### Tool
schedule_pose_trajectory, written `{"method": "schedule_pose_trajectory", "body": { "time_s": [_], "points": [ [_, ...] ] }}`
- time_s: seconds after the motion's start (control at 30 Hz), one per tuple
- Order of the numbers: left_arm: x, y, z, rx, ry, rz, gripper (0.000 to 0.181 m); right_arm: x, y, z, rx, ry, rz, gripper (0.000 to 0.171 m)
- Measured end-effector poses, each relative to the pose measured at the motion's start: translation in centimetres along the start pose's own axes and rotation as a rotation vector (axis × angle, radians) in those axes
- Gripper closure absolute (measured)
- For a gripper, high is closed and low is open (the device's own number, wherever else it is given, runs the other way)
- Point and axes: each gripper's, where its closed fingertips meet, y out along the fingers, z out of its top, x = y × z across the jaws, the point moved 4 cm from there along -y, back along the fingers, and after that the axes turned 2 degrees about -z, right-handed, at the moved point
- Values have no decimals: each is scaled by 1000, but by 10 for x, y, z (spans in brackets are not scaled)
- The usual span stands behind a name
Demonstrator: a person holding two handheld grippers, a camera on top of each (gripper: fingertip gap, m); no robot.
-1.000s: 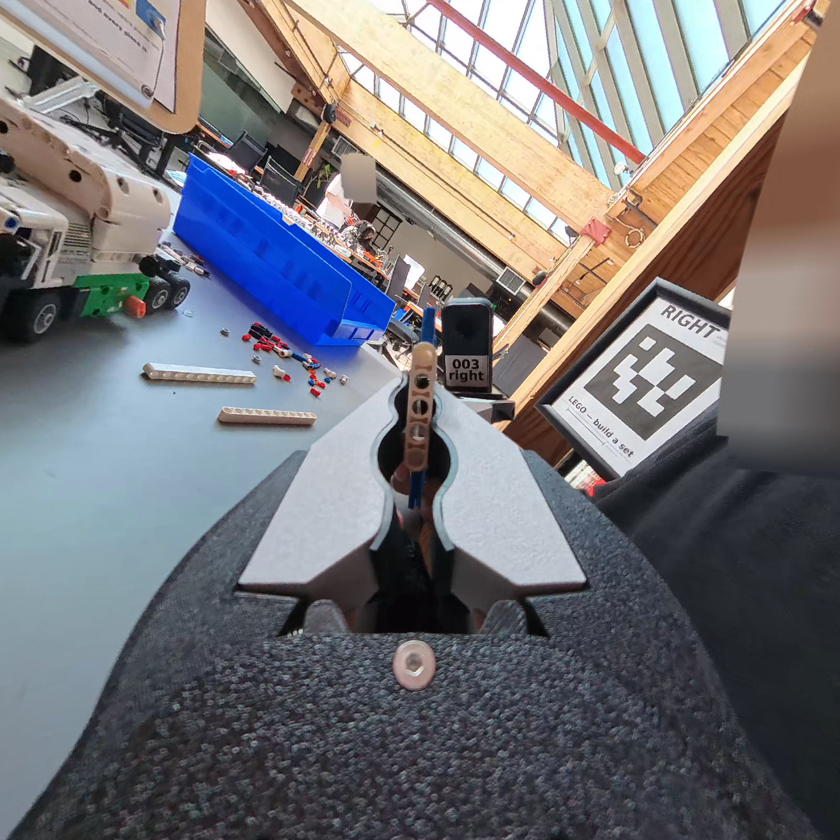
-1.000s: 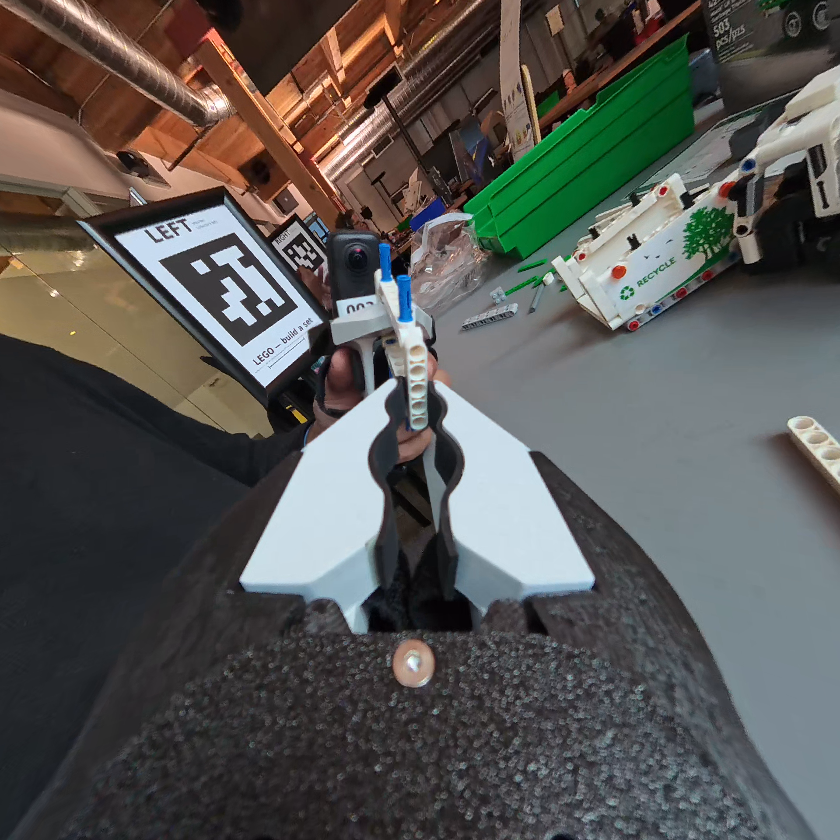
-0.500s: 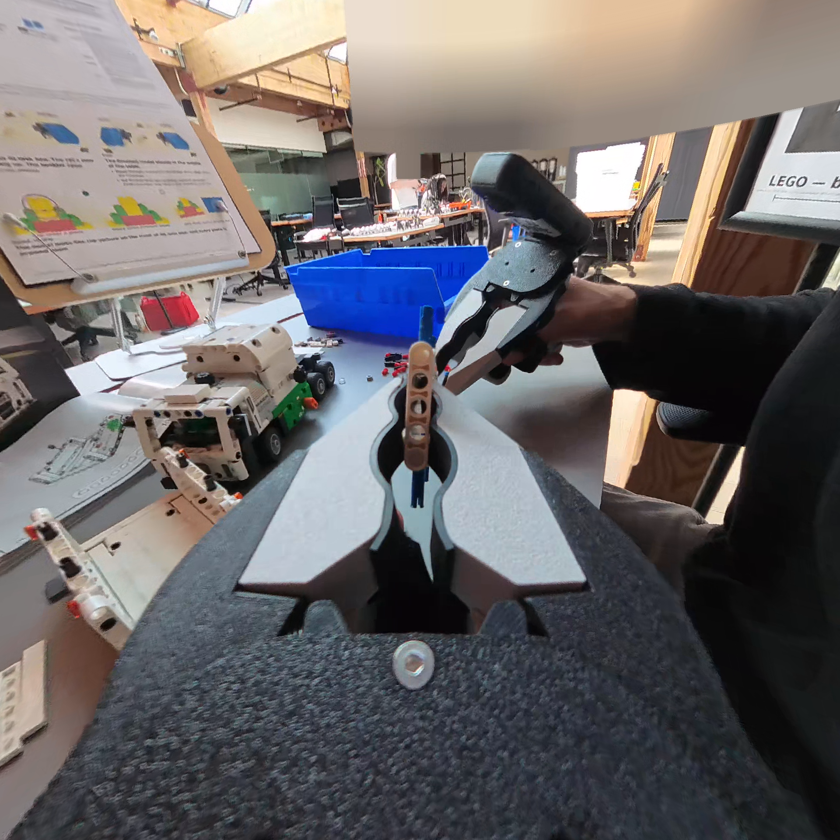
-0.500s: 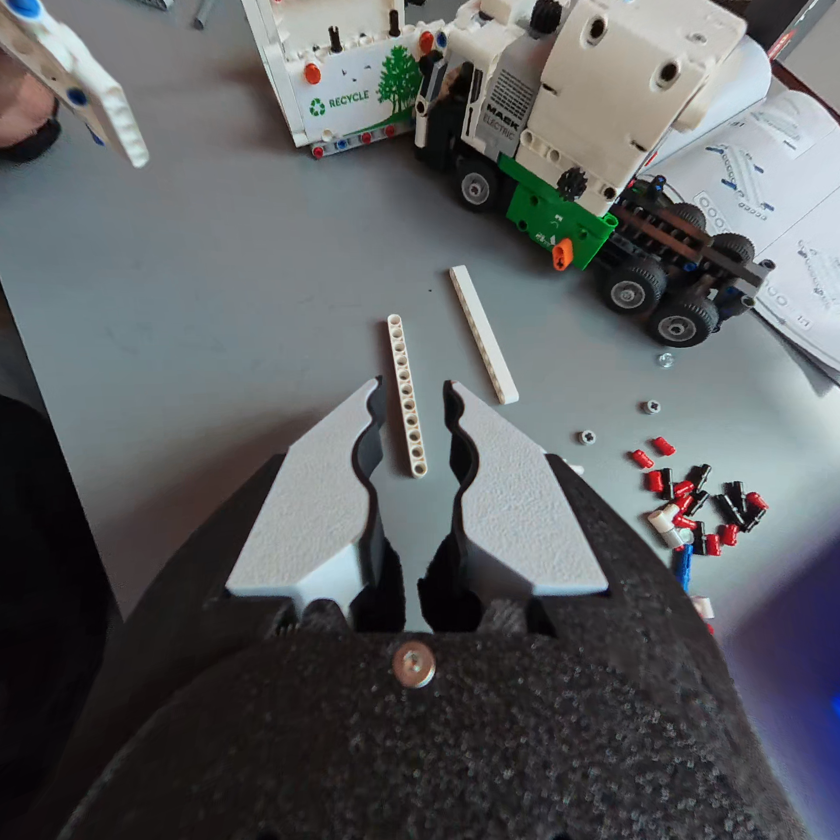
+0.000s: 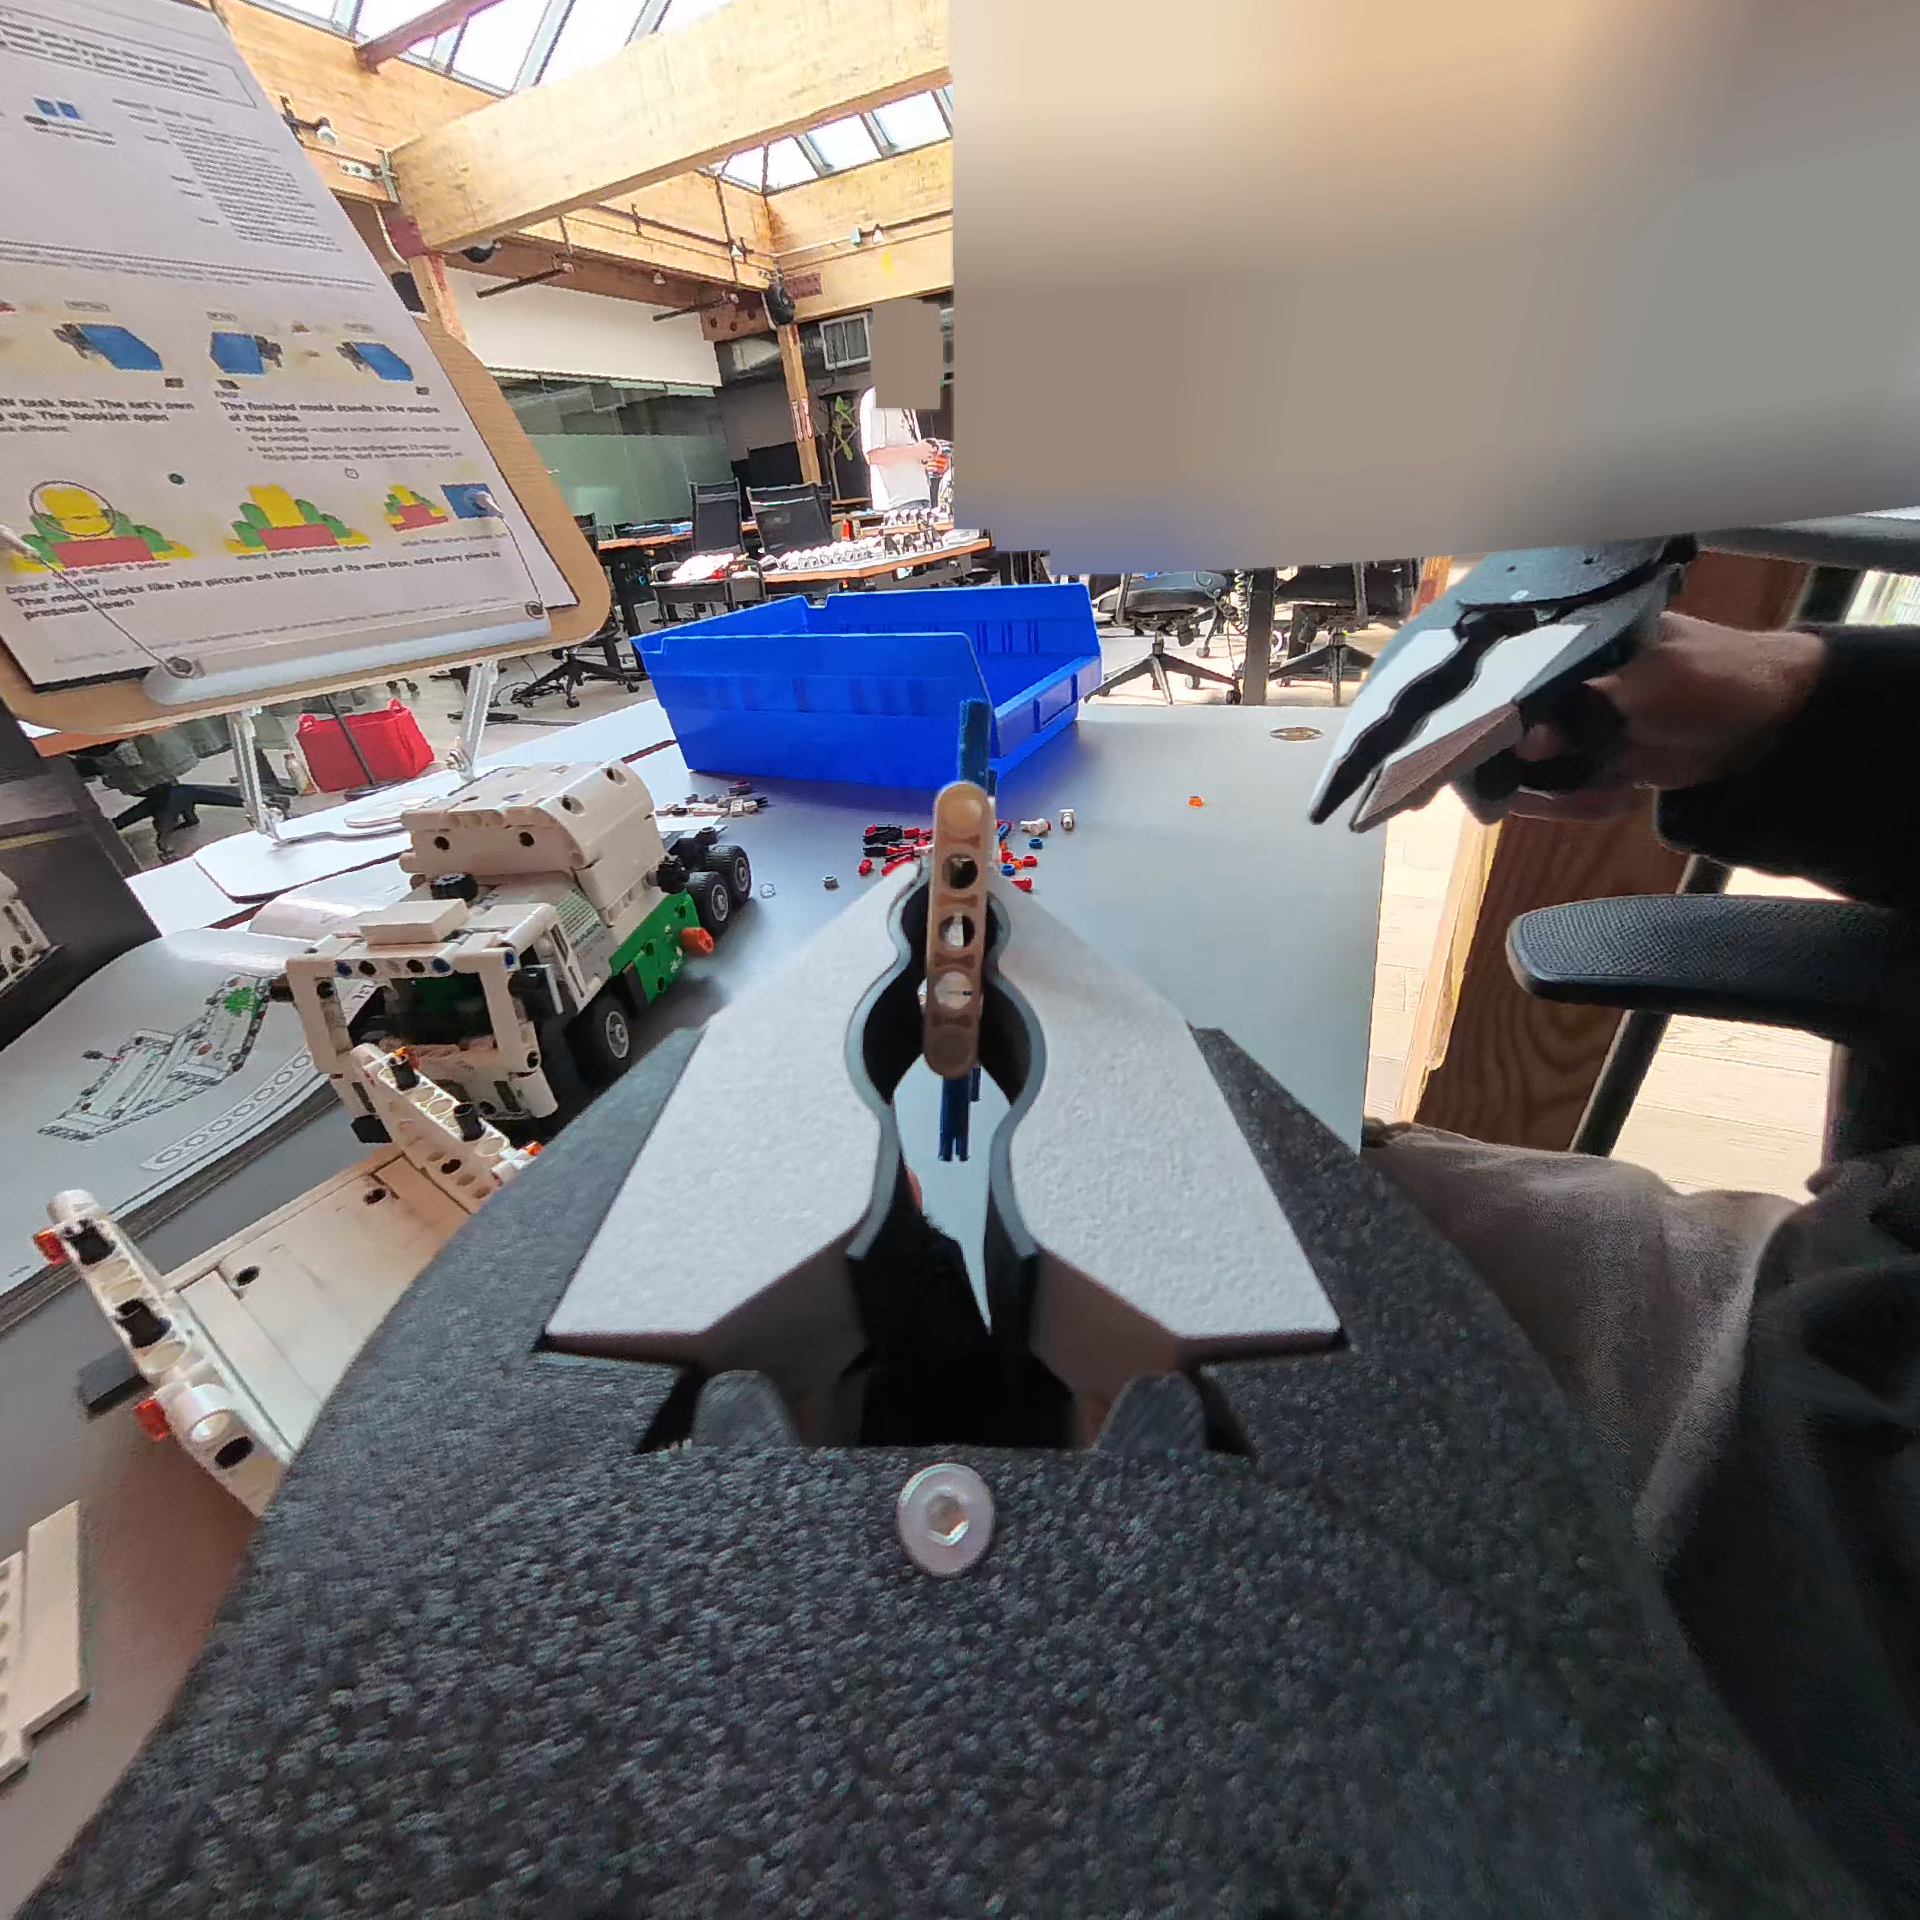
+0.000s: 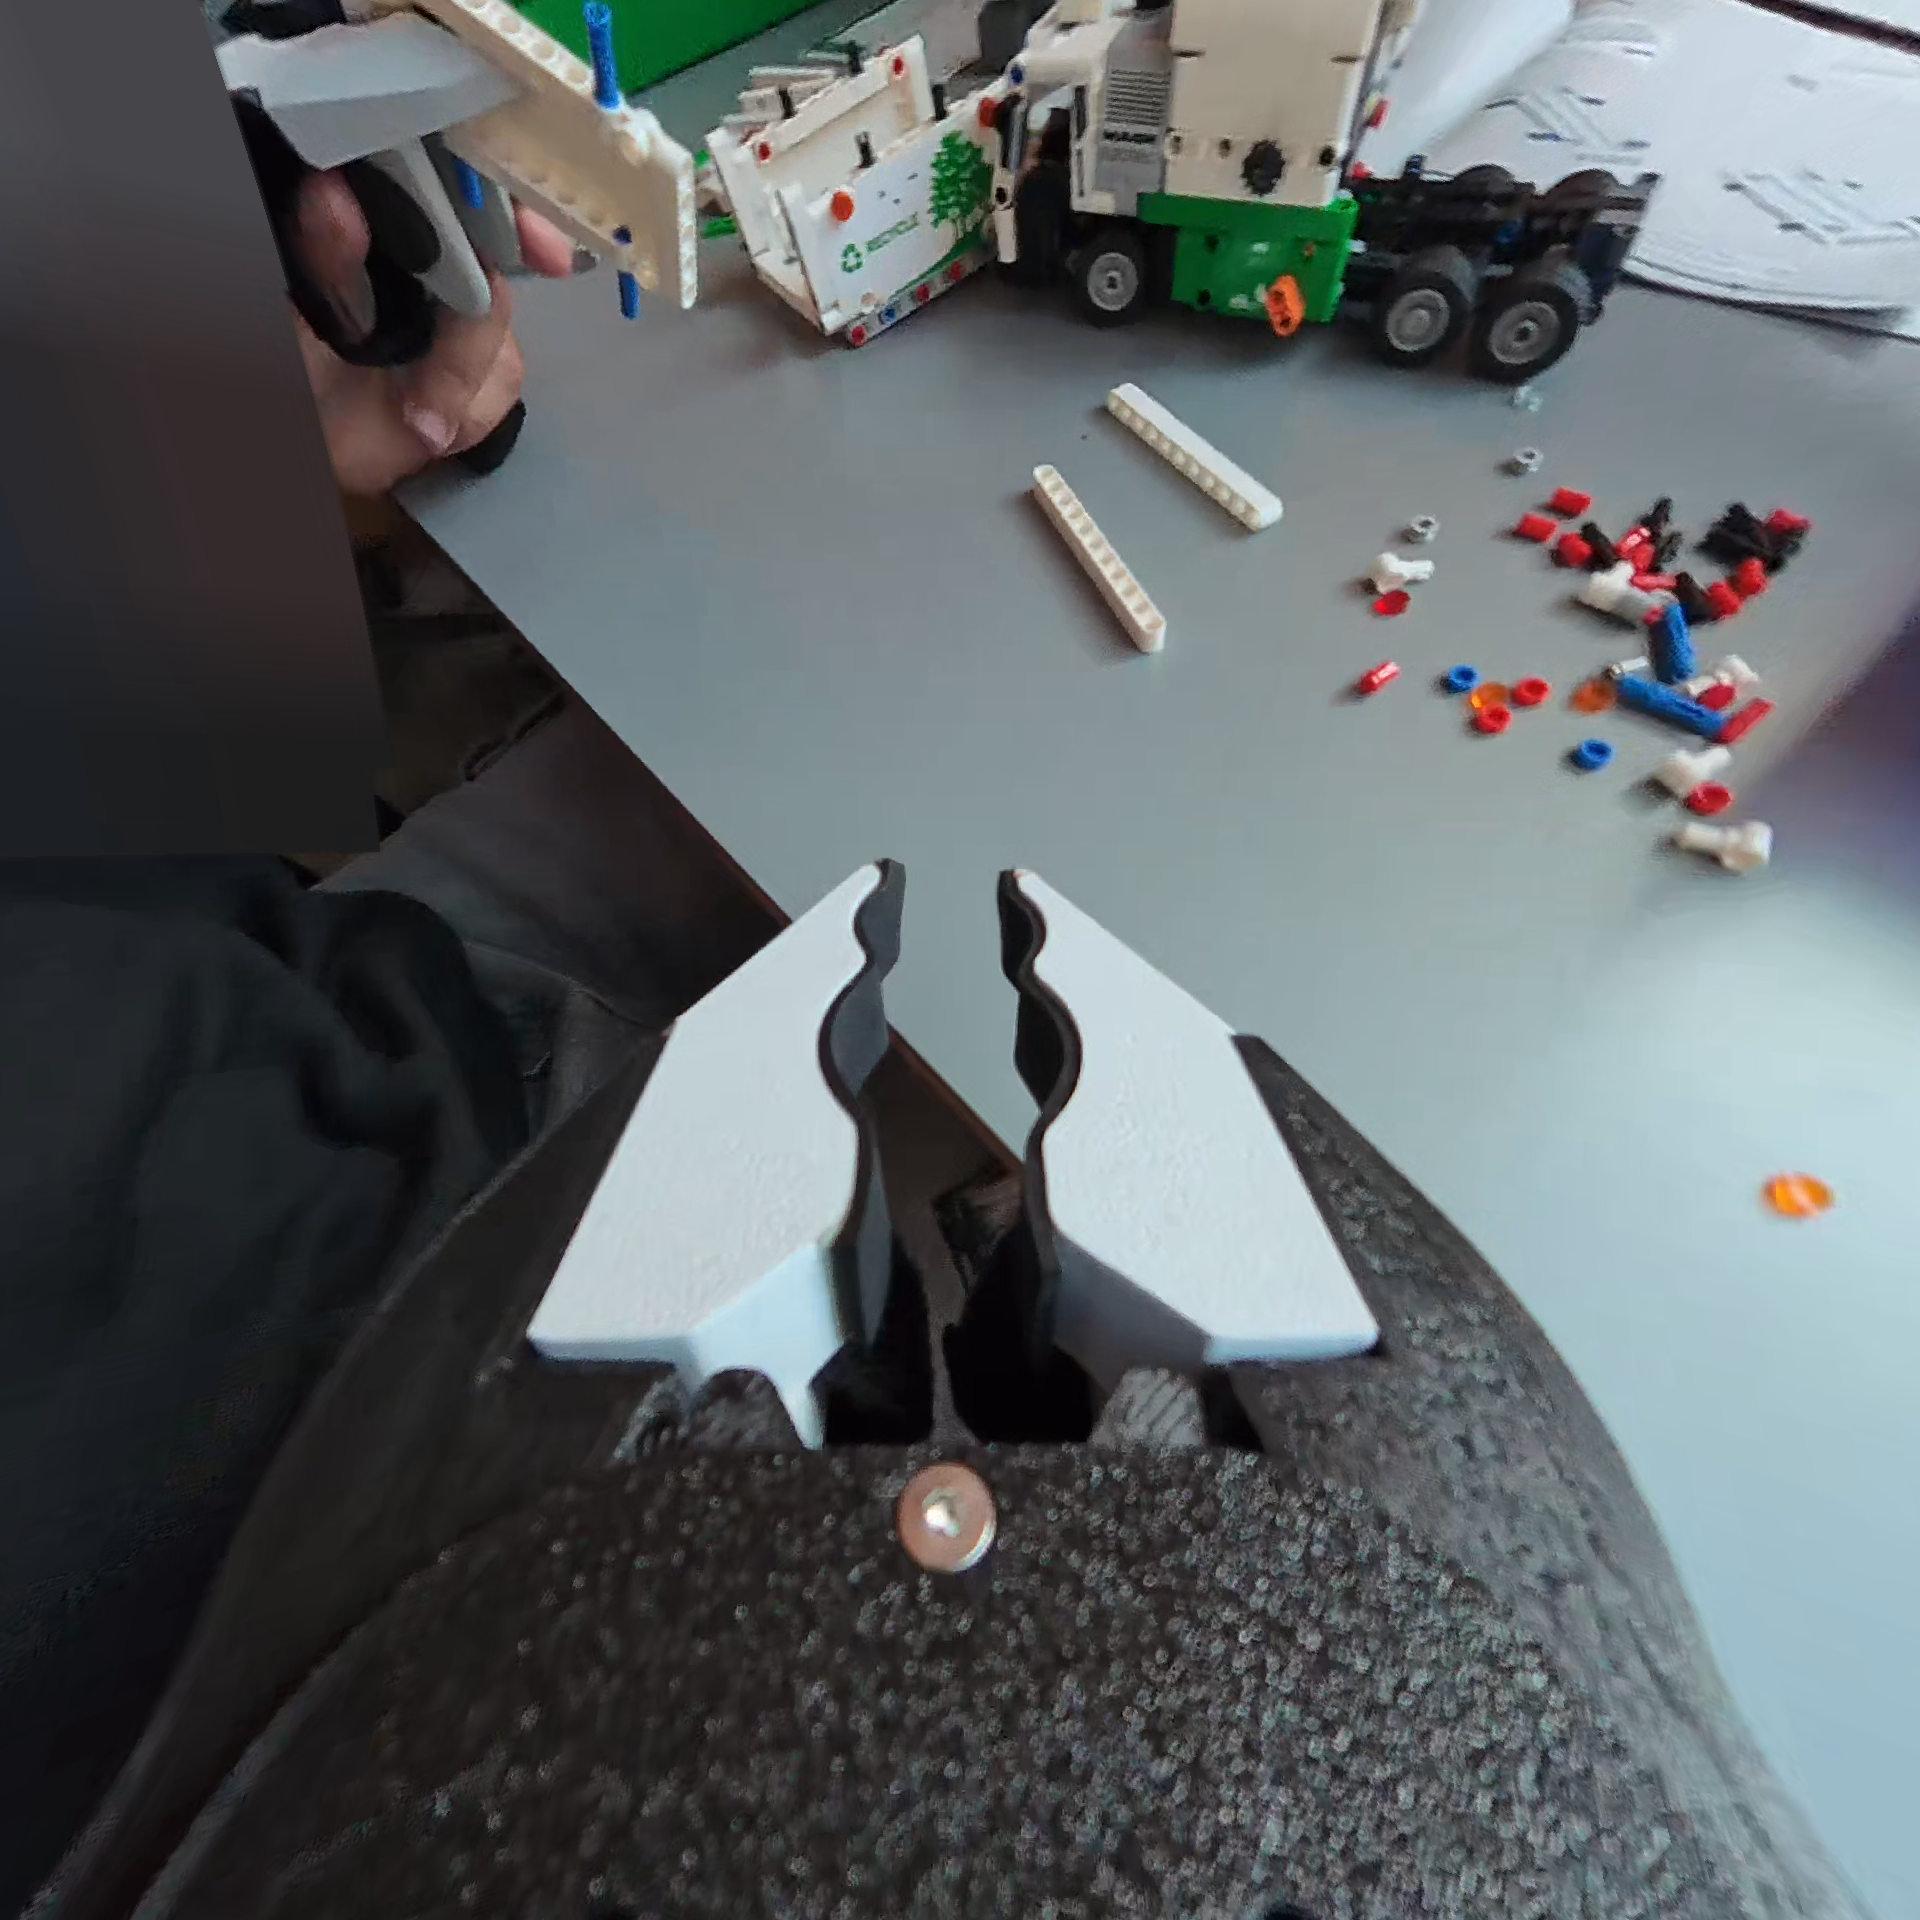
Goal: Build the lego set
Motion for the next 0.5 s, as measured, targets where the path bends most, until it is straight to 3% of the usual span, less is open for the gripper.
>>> {"method": "schedule_pose_trajectory", "body": {
  "time_s": [0.03,0.27,0.5],
  "points": [
    [1,0,0,2,3,-2,181,0,-7,-4,25,23,-25,154],
    [7,-1,0,7,79,21,181,-23,-49,-29,162,29,-156,159],
    [15,4,-4,-37,176,41,181,-32,-86,-118,-10,42,-293,156]
  ]
}}
